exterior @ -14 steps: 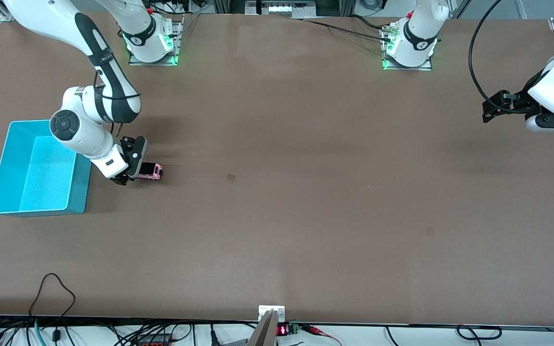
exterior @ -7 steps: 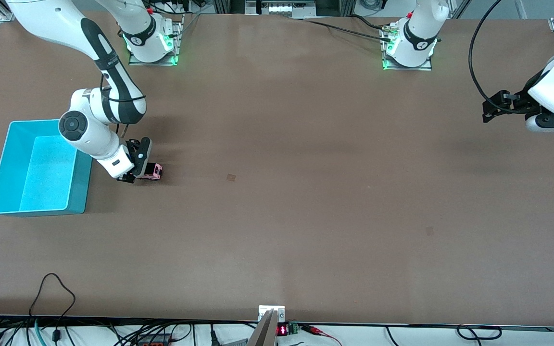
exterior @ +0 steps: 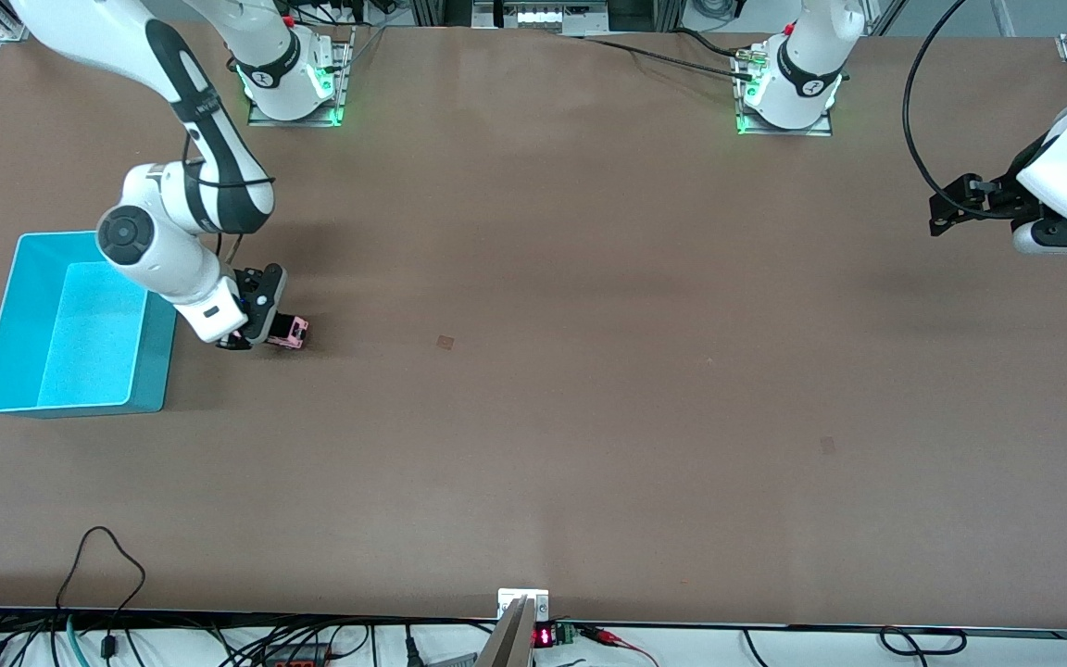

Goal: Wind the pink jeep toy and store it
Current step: 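Lift the pink jeep with the right gripper over the cyan bin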

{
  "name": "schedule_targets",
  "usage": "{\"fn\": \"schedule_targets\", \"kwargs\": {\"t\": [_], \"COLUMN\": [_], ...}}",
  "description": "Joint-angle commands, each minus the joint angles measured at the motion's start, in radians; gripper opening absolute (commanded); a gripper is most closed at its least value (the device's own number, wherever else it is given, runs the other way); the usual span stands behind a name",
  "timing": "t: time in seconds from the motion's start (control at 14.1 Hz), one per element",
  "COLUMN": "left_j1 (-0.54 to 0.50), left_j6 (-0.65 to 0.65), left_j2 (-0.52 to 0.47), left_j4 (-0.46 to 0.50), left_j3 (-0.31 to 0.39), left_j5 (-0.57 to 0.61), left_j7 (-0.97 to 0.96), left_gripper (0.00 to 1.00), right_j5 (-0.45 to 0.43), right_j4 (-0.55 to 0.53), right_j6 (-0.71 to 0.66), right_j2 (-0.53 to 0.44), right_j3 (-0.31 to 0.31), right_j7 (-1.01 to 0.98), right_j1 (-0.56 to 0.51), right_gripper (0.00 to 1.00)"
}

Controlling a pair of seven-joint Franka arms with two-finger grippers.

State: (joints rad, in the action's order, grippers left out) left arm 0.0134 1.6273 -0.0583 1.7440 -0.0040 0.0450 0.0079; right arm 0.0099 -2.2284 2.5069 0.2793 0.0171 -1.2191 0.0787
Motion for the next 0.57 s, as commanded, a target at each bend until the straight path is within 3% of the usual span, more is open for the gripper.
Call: {"fn": "schedule_targets", "kwargs": {"t": [0.0,0.21,0.5], "left_j1": [0.005,0.005,0.005], "left_j6": [-0.011,-0.011,-0.011], "left_j2": [-0.006,-0.006,-0.006], "left_j4": [0.000,0.000,0.000], "left_j3": [0.009,0.009,0.009], "left_j5": [-0.014,-0.014,-0.014], "left_j7": [0.023,0.023,0.023], "left_gripper": [1.00,1.00,1.00], "right_j5": [0.015,-0.002,-0.013], "right_j4": [-0.004,0.001,0.073], "right_j6": [-0.094,-0.178,-0.285], "right_j2": [-0.123,-0.205,-0.230], "right_j3": [0.003,-0.006,-0.035], "right_j7": [0.163,0.405,0.600], "right_j1": [-0.003,-0.008,-0.080], "right_gripper": [0.00,0.00,0.00]}}
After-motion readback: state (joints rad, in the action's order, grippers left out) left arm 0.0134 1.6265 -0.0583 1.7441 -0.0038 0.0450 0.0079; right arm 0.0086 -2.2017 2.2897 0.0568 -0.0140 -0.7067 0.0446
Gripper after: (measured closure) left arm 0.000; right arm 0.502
